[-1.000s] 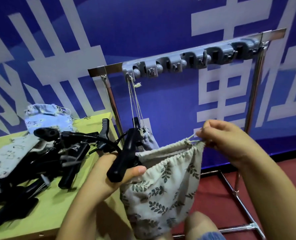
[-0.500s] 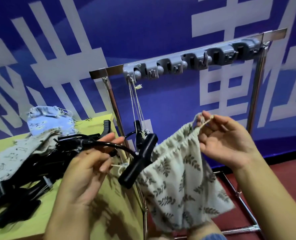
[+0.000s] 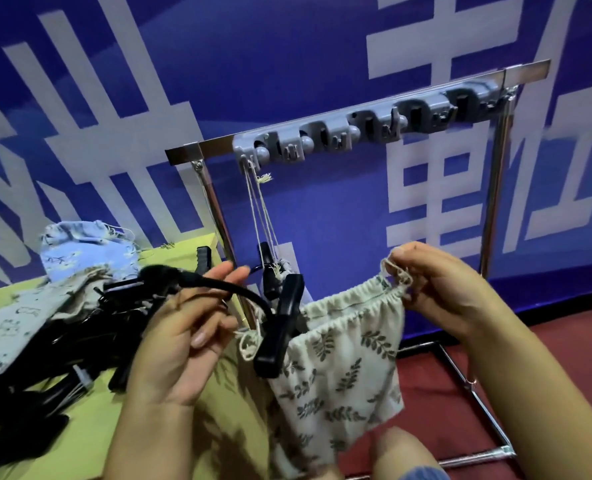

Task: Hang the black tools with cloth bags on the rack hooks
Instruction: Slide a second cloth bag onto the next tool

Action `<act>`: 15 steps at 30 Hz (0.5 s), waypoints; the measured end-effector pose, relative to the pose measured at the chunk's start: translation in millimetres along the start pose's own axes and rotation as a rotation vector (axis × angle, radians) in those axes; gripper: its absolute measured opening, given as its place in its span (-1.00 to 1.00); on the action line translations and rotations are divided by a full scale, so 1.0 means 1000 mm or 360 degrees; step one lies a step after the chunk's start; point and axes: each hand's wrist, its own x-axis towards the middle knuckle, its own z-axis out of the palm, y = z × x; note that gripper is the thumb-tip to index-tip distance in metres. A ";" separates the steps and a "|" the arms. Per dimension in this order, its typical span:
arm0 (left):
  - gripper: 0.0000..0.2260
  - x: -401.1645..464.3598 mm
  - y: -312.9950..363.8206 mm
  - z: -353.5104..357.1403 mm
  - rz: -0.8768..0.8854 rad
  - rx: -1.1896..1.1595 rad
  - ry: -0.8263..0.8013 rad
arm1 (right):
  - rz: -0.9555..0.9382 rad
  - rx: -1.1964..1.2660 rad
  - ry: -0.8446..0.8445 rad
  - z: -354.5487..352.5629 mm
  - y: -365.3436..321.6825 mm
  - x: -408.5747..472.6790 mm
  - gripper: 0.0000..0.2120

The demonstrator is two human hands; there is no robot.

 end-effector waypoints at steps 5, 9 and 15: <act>-0.82 -0.006 0.007 -0.011 -0.0001 0.0114 0.0250 | 0.0197 0.0371 -0.0105 -0.012 -0.006 0.001 -0.81; -0.77 -0.011 0.004 -0.013 0.0025 0.0132 0.0366 | 0.0149 0.0629 -0.0162 -0.011 -0.005 0.002 -0.50; -0.81 -0.010 0.003 -0.017 0.0067 0.0093 0.0368 | 0.0077 0.0398 -0.0273 -0.001 -0.008 -0.003 -0.86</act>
